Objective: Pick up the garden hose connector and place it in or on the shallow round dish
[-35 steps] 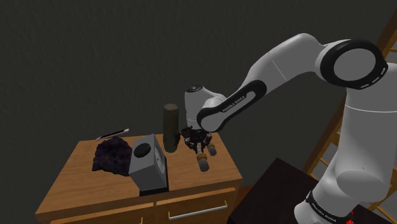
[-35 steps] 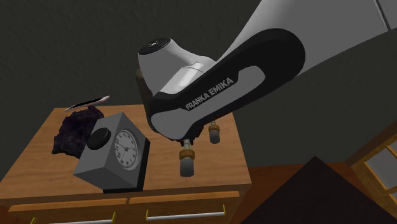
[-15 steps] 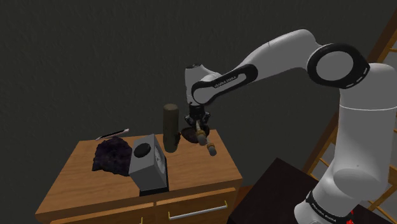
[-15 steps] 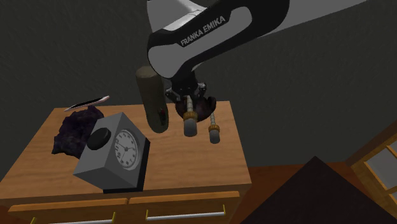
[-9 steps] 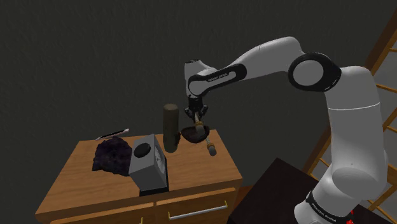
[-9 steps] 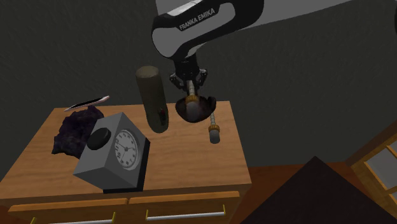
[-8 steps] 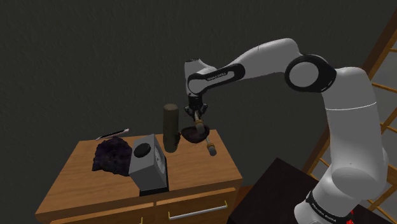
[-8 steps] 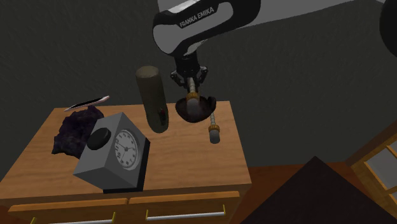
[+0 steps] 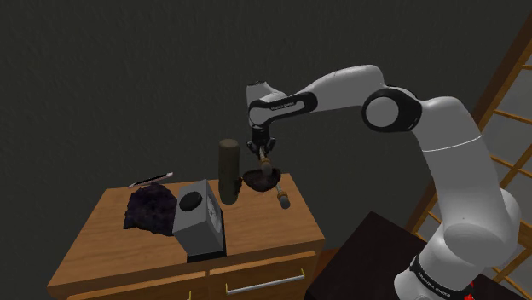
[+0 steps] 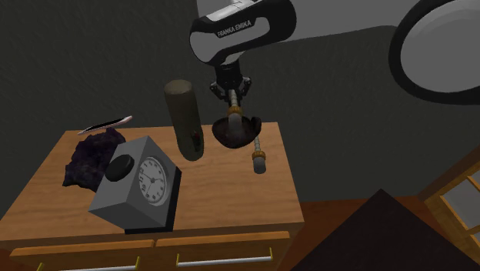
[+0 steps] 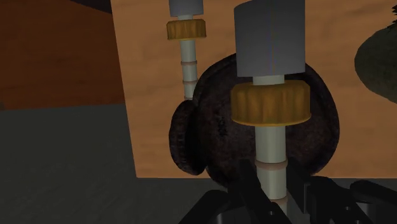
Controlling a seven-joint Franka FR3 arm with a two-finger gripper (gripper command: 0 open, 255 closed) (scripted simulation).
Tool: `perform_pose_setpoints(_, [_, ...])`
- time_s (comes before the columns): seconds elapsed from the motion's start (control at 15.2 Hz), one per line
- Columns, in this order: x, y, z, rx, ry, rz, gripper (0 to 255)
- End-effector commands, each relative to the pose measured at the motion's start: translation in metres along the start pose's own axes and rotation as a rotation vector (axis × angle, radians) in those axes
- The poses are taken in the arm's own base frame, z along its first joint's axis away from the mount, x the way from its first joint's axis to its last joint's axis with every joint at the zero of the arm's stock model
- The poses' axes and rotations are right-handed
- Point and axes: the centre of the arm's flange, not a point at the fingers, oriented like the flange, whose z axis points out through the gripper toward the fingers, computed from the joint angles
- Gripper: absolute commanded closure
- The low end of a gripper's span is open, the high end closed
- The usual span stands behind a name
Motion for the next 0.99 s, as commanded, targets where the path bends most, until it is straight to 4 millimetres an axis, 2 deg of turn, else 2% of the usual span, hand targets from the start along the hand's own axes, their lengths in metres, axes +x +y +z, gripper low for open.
perform_pose_setpoints(0.0, [0.000, -0.002, 0.011, 0.000, 0.001, 0.000, 255])
perform_pose_setpoints(0.53, [0.000, -0.008, 0.055, 0.000, 0.001, 0.000, 255])
perform_pose_setpoints(0.92, [0.000, -0.008, 0.055, 0.000, 0.001, 0.000, 255])
